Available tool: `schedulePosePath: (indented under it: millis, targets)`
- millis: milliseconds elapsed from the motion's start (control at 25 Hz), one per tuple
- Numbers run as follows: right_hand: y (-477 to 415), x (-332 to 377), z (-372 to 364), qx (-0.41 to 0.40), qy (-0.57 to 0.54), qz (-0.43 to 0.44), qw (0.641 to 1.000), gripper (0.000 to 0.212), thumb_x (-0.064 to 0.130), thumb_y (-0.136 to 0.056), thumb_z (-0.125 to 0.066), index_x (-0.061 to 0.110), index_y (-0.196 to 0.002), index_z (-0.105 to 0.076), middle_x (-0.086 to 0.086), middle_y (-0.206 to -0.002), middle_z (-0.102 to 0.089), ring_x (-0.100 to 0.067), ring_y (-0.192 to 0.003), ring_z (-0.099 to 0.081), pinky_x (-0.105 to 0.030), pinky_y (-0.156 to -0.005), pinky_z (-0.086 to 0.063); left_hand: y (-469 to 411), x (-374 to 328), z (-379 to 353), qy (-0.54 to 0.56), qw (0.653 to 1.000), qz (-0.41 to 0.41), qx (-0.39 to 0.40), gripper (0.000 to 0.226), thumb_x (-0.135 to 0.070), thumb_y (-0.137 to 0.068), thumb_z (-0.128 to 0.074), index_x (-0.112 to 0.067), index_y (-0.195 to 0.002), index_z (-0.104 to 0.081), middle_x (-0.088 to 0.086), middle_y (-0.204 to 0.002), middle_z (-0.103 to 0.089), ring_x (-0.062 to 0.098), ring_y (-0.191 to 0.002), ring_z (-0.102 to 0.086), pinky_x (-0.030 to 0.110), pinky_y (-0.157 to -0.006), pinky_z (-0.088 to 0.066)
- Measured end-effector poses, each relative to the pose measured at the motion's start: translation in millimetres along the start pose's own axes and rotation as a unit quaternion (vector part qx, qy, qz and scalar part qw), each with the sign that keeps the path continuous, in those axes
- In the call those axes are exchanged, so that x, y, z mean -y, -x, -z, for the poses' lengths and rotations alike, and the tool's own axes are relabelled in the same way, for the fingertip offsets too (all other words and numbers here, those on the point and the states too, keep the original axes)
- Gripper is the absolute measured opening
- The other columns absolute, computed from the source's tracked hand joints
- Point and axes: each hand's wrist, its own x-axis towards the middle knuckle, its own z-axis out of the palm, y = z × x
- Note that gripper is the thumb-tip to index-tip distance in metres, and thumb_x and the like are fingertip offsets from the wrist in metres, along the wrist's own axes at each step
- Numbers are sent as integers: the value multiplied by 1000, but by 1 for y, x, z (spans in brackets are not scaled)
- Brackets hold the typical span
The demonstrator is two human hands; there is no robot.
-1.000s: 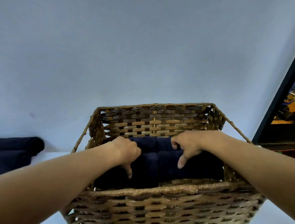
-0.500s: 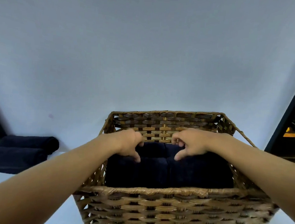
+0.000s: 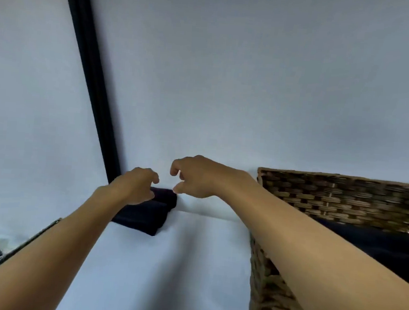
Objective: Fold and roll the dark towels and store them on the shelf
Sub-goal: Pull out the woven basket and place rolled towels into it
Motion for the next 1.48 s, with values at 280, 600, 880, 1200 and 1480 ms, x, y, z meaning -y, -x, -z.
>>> schedulePosePath:
  millis: [280,600,880,1200,1480]
  targets:
    - [-97,43,-116,64,16,-90,994,40,16,-90,-58,11,-129,-49,-10,-119,-58,-28,-102,-59,-38,-84,-52,-12,101,-72,-10,998,-12,58,47,-9,-87,-52,-28,-130,-50,0,-126,-52,29,-111,-53,37,-93,-44]
    - [-111,53,-166,10,136,-148,980,50,29,-86,-68,7,-125,-48,-11,-126,-41,-27,-101,-52,-34,-72,-38,-20,115,-91,-143,989,-47,-13,52,-22,-83,-66,-24,-130,-45,-2,-125,-55,23,-117,-43,34,-95,-31]
    - [-102,67,-172,-30,205,-149,967,49,13,-84,-67,8,-123,-38,-13,-114,-56,-27,-100,-58,-33,-68,-34,-7,114,-89,-200,975,-85,-41,47,-35,-75,-65,-23,-118,-50,-2,-120,-50,21,-114,-43,34,-95,-30]
    - [-24,36,-22,-99,212,-174,957,38,25,-75,-69,14,-104,-47,-1,-99,-47,-24,-90,-54,-33,-62,-34,9,44,32,68,979,-174,-86,52,-37,-64,-72,-26,-104,-40,-11,-82,-53,13,-74,-52,30,-63,-43]
    - [126,-50,76,-86,207,-199,954,53,36,-66,-72,26,-110,-47,7,-88,-59,-18,-77,-56,-32,-63,-45,33,-116,97,139,944,-291,-65,62,-48,-62,-81,-31,-112,-49,-12,-93,-59,5,-78,-56,32,-72,-51]
